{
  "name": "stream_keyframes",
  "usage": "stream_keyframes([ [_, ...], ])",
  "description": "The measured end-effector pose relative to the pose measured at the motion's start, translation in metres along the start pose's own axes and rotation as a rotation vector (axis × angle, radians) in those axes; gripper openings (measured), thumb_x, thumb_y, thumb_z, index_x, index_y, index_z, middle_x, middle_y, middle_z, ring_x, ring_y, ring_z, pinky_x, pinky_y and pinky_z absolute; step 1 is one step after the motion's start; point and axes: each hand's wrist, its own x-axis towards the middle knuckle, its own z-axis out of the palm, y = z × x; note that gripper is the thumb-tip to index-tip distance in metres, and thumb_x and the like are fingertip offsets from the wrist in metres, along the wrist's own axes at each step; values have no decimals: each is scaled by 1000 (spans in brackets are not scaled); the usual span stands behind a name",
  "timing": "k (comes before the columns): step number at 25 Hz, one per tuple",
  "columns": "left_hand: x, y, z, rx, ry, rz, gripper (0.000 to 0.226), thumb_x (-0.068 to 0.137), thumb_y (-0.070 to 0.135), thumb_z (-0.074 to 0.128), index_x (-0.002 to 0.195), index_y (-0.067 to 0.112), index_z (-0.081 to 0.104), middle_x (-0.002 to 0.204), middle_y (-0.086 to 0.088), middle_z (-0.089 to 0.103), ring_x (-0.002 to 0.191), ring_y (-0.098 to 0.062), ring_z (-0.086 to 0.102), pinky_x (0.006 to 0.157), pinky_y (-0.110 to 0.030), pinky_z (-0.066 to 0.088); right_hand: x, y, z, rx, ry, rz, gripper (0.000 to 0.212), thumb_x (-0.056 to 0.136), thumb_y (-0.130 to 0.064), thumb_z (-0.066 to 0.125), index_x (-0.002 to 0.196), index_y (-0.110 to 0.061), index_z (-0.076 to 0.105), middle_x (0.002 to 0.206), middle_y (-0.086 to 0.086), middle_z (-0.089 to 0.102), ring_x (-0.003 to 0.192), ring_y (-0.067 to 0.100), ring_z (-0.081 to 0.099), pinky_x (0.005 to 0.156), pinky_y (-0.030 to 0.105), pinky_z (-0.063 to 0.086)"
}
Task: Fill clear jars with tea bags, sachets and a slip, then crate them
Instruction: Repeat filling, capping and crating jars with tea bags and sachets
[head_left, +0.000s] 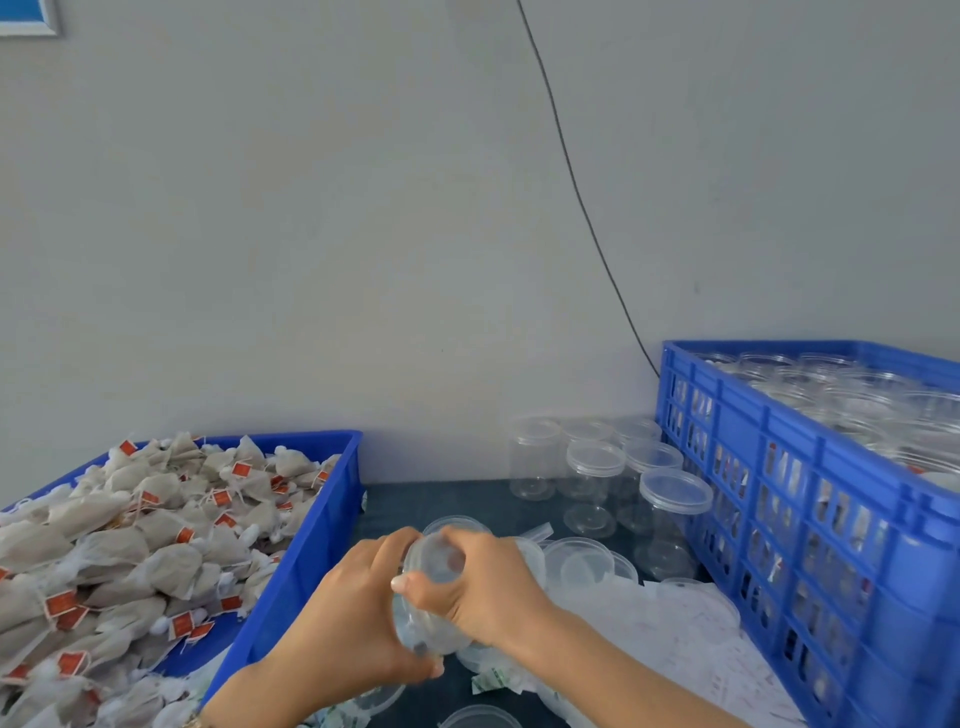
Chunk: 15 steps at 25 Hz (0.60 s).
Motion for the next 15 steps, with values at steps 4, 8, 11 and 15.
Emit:
stream_keyframes([
  [4, 2, 0, 2, 2, -68, -28, 82, 41, 66, 74, 109, 61, 28, 105, 41, 41, 107, 20, 34, 77, -7, 38, -4, 4, 0, -47, 33, -56, 55, 71, -58, 66, 113, -24, 58, 106, -6, 63, 98, 10, 58, 84, 22, 47],
  [8, 0, -3, -2, -150, -205, -105, 87, 37, 59, 83, 113, 55, 41, 98, 38, 57, 94, 15, 55, 76, -12, 48, -9, 12, -2, -181, -142, -276, 78, 66, -46, 75, 136, -31, 43, 131, -10, 53, 117, 6, 49, 99, 20, 40],
  [11, -2, -2, 0, -111, -236, -103, 91, 41, 58, 83, 120, 42, 42, 104, 29, 55, 95, 9, 55, 79, -12, 47, -11, 22, -9, -148, -308, -320, 85, 68, -28, 80, 138, -43, 34, 146, -22, 31, 130, -5, 33, 100, 10, 32],
  [15, 0, -3, 0, -7, -205, -70, 96, 46, 66, 76, 128, 44, 32, 114, 32, 41, 104, 8, 45, 86, -15, 44, -14, 17, -6, 87, -143, -118, 80, 63, -69, 62, 131, -62, 20, 152, -15, 25, 140, 5, 25, 109, 27, 29],
])
